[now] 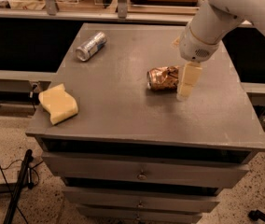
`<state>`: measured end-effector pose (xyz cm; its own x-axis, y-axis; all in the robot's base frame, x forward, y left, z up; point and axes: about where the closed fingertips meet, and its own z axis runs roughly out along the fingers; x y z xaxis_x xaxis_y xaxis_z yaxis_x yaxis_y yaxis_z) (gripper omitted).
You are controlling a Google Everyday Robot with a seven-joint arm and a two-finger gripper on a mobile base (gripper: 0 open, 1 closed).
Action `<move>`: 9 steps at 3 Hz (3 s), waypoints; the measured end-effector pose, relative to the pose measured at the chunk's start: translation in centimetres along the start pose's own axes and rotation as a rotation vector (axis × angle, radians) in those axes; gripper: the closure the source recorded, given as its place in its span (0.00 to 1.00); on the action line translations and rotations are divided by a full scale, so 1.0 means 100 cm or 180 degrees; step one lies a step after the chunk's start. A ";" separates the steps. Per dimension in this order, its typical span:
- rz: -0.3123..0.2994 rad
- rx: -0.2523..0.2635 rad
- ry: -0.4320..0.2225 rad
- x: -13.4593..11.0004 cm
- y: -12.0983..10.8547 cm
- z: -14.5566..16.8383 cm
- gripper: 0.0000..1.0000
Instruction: Knock orange can over
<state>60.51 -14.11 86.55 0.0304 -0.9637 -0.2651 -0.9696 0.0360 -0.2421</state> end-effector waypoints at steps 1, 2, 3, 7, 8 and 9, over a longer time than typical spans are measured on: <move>0.0025 -0.0011 -0.0273 0.002 0.001 0.004 0.00; 0.0060 0.0032 -0.0897 0.009 0.001 0.017 0.00; 0.0135 0.0012 -0.1210 0.003 0.007 0.012 0.00; 0.0154 0.0166 -0.1239 0.011 0.010 -0.009 0.00; 0.0252 0.0246 -0.1186 0.023 0.008 -0.015 0.00; 0.0264 0.0321 -0.1281 0.033 0.008 -0.022 0.00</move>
Offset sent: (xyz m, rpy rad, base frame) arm -0.0002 -0.0154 -0.0135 0.6750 -0.0573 0.0879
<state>59.33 -17.81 87.57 0.0651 -0.7770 -0.6261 -0.9447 0.1541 -0.2894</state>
